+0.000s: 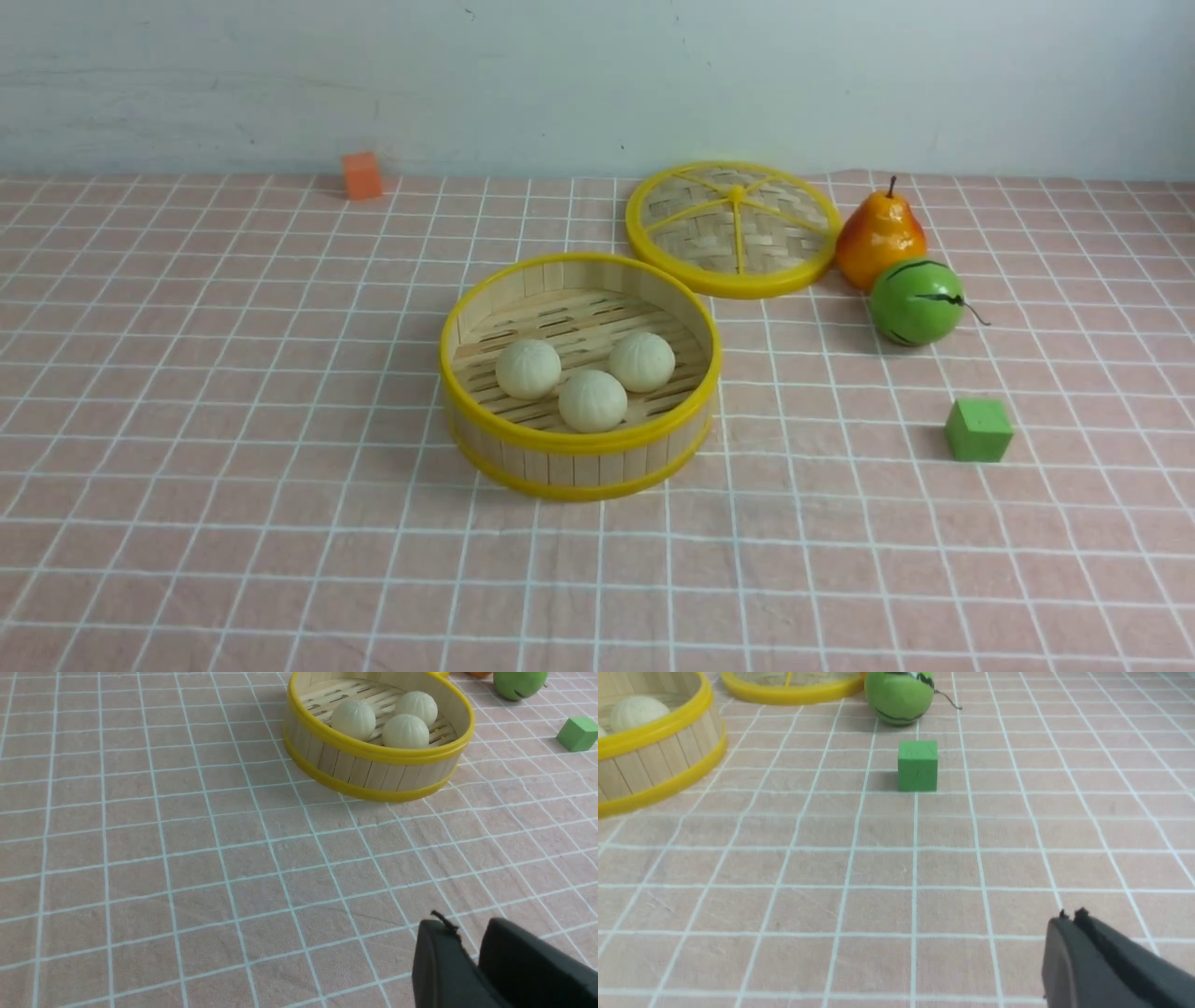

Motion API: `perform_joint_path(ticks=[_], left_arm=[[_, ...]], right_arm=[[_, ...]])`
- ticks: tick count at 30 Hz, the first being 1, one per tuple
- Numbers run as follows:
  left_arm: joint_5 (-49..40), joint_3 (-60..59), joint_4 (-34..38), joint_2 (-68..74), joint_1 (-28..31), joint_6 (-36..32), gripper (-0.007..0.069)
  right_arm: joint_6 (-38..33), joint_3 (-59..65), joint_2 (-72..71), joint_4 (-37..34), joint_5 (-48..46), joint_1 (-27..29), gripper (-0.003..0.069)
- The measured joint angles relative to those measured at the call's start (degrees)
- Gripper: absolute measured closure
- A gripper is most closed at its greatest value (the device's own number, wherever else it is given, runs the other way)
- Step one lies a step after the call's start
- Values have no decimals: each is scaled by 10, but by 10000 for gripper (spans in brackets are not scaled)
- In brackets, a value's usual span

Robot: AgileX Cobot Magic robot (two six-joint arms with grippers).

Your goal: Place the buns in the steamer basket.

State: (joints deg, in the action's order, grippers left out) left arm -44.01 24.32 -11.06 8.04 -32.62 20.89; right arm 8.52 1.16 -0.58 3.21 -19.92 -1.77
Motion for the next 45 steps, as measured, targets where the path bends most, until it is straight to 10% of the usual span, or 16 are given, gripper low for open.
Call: perform_joint_path(ticks=[45], left_arm=[[0,0,0,0,0,0,461]], right_arm=[[-21,-3,0,3,-22,44,670]])
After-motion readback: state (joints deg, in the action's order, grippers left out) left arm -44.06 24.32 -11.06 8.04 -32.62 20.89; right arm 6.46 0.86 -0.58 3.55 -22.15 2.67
